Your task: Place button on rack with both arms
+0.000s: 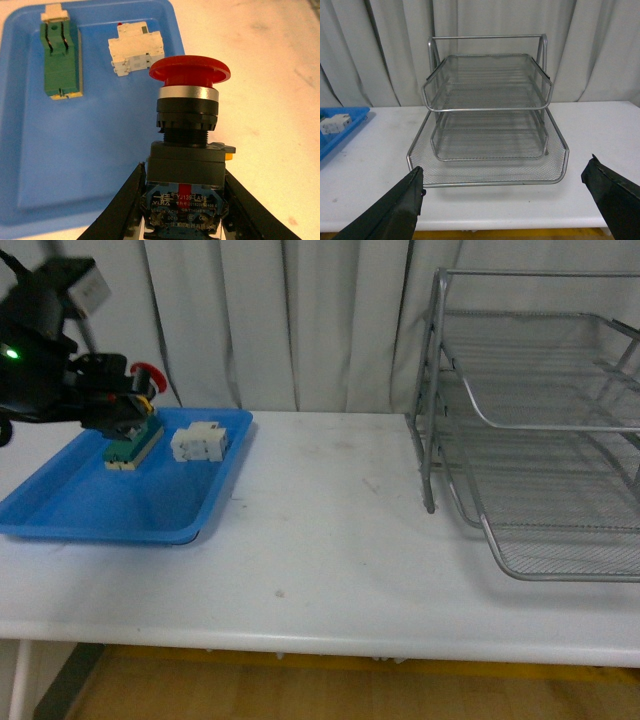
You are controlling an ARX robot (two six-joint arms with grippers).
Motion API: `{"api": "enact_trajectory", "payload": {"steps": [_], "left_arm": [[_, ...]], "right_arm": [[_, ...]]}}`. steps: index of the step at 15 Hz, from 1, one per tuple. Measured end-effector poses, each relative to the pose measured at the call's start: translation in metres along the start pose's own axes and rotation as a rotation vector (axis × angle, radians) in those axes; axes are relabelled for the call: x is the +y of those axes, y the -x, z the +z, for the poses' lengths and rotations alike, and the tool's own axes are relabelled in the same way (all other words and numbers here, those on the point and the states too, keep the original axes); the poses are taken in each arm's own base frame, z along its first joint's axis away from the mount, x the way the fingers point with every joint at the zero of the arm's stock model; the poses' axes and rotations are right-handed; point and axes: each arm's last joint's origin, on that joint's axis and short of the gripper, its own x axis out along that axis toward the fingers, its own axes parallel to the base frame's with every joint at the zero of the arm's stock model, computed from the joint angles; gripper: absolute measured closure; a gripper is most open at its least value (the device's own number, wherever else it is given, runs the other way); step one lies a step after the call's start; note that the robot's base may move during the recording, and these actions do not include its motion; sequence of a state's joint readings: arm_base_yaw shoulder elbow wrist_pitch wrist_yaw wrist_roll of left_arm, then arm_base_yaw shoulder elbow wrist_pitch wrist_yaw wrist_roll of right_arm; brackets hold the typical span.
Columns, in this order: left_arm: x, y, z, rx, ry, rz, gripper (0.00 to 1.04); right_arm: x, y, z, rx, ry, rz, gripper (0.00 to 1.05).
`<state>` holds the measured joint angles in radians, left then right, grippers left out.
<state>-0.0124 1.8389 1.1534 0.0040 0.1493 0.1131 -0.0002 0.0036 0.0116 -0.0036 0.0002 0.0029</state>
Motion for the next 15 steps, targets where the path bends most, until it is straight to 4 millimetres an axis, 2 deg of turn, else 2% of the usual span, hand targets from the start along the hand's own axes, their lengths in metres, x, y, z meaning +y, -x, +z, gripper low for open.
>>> {"api": "enact_trajectory", "payload": {"steps": [1,2,4,6,7,10,15], "left_arm": [[-0.005,0.038,-0.014,-0.033,0.000,-0.028,0.68],[-0.006,0.067,-0.037,-0.020,0.007,-0.023,0.69],[-0.005,0.104,-0.066,-0.025,0.027,0.006,0.69],[-0.005,0.130,-0.076,-0.075,0.030,0.035,0.69],[-0.003,0.135,-0.080,-0.085,0.037,0.045,0.69],[0.011,0.126,-0.088,-0.066,0.075,0.057,0.69],[0.011,0.123,-0.090,-0.070,0.085,0.038,0.69]], "right_arm": [[0.000,0.000,0.000,0.000,0.000,0.000,0.07],[0.000,0.000,0.000,0.000,0.000,0.000,0.07],[0.000,0.000,0.000,0.000,0.000,0.000,0.07],[0.000,0.000,0.000,0.000,0.000,0.000,0.07],[0.000,0.000,0.000,0.000,0.000,0.000,0.07],[0.000,0.000,0.000,0.001,0.000,0.000,0.07],[0.000,0.000,0.000,0.000,0.000,0.000,0.07]]}}
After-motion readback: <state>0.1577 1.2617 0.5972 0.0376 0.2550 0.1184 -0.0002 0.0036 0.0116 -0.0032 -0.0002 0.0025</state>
